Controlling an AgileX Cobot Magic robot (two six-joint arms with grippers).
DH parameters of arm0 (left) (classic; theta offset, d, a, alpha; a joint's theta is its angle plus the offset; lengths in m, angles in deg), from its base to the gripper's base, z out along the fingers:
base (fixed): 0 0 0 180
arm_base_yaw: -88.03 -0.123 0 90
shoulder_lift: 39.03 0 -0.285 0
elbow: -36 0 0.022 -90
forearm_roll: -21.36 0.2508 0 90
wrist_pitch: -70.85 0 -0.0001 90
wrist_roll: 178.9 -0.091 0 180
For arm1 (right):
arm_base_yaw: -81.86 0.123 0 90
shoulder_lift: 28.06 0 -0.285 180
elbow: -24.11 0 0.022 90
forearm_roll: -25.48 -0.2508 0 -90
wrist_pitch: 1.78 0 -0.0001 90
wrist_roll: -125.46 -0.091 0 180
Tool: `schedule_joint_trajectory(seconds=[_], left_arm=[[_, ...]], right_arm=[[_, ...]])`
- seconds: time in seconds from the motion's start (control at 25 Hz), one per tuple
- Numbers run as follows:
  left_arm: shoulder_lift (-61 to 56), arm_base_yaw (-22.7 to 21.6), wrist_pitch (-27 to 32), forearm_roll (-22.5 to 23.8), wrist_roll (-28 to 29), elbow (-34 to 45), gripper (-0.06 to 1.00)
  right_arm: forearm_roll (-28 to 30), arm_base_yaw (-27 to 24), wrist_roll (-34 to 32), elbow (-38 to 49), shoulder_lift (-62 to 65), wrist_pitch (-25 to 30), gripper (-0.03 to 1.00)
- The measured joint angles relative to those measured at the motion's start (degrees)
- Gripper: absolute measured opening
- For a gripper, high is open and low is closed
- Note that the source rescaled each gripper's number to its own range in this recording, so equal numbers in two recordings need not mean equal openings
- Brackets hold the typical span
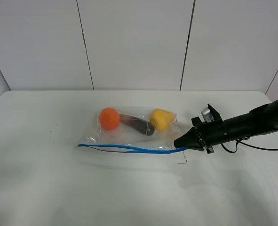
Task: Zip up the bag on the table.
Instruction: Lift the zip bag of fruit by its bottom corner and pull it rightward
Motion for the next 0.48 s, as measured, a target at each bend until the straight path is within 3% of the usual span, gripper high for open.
schedule_joint_trajectory(seconds=[0.48], left_arm=[[0.0, 0.0, 0.0, 0.0, 0.0, 0.0, 1.00]], right_arm=[[-1.5, 0.0, -1.1, 0.0, 0.0, 4.6, 0.00]])
